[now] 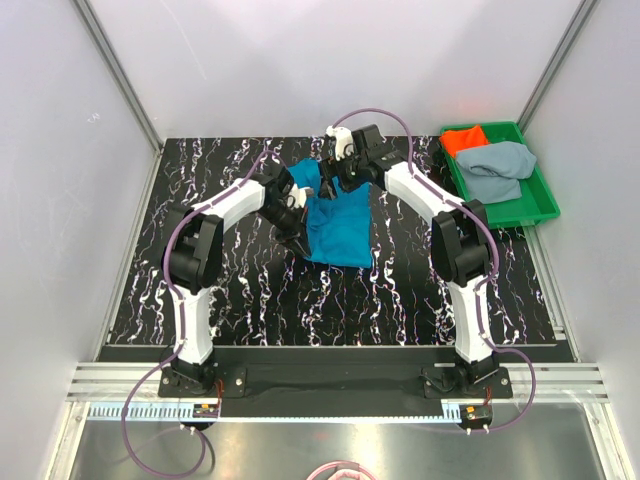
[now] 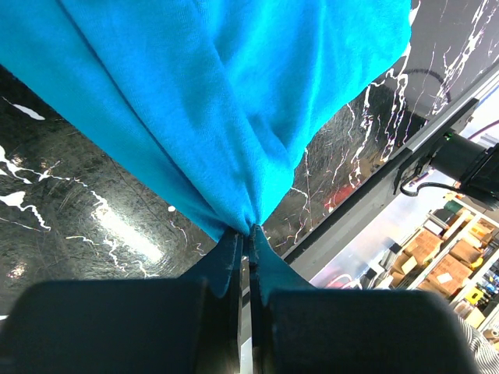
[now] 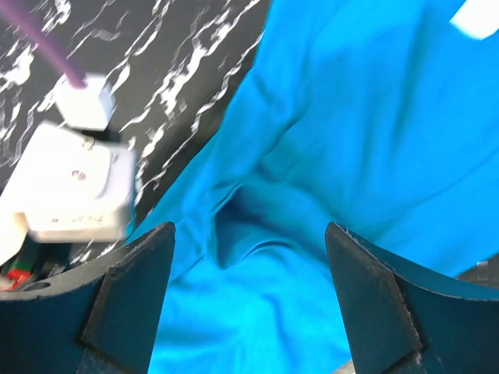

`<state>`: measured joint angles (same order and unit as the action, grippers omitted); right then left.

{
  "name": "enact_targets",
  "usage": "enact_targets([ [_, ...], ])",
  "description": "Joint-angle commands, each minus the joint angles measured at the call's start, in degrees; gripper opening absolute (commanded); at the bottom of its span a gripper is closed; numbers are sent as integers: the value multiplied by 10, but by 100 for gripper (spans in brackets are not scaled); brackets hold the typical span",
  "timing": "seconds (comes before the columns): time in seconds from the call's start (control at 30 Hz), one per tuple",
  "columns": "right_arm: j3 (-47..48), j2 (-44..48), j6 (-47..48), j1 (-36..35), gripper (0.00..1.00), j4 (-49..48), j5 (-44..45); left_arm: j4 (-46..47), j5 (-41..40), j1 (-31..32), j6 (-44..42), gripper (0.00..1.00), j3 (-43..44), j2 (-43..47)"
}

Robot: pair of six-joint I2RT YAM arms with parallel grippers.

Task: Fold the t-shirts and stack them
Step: Fold the tshirt

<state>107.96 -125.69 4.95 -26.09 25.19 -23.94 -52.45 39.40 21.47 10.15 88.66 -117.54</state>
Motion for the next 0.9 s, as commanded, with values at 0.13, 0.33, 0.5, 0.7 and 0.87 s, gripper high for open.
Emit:
enact_targets([
  [0.13,-7,45,8,9,85,-16,43,-2,9,1,0,0,20,-2],
  [0.33,-150,176,31,22,84,-13,91,0,-12,-2,9,1,16,6],
  [0.5,-273,250,26,26,83,4,66,0,-10,-11,16,1,5,6],
  [0.7,-332,273,-22,27,82,14,40,-14,-62,-13,26,74,13,3],
  [0.87,-359,244,-42,30,80,21,22,0,-48,-13,25,78,31,-25],
])
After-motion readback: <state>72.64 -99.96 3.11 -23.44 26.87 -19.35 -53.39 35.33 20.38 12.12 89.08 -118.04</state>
